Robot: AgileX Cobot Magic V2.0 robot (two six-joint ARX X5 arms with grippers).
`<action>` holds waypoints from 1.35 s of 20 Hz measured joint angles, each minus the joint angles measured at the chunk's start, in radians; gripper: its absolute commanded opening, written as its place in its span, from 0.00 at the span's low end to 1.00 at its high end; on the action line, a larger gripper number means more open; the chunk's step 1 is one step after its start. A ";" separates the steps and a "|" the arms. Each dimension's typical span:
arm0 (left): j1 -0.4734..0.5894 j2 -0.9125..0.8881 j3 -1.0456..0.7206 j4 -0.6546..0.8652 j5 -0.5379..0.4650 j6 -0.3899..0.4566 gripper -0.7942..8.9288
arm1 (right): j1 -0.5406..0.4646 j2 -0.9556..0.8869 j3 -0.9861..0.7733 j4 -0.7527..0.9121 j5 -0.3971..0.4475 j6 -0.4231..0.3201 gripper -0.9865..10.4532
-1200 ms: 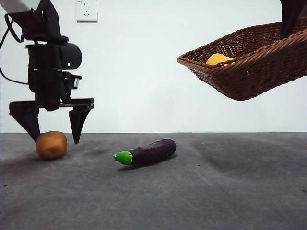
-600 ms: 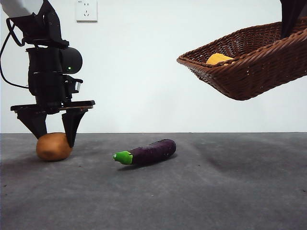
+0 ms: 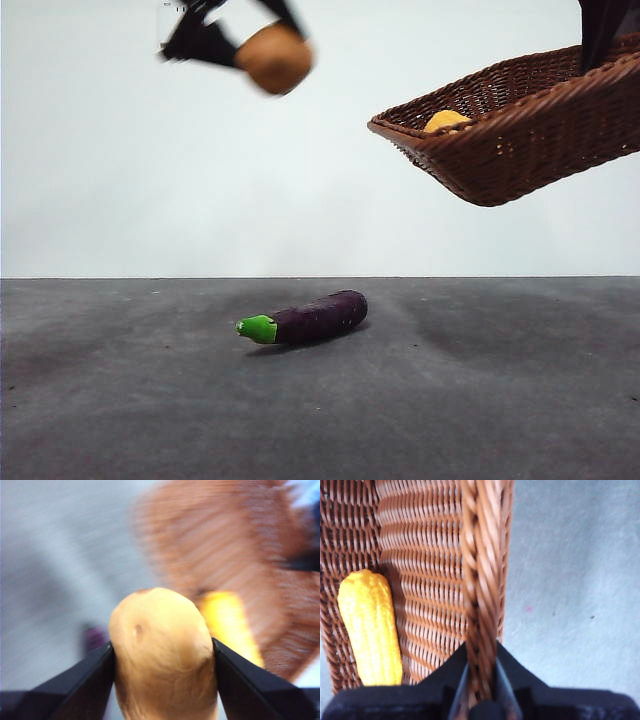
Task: Help me put the vegetables on the table into the basket
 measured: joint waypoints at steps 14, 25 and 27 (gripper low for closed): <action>-0.311 0.039 -0.005 0.145 -0.383 0.020 0.37 | 0.164 0.000 0.000 -0.038 -0.025 0.029 0.08; -0.256 -0.008 -0.007 0.146 -0.432 -0.005 0.66 | 0.177 0.000 0.000 -0.038 0.039 0.028 0.08; -0.227 -0.076 -0.007 0.070 -0.437 0.032 0.66 | 0.153 0.000 0.000 -0.038 0.045 0.024 0.08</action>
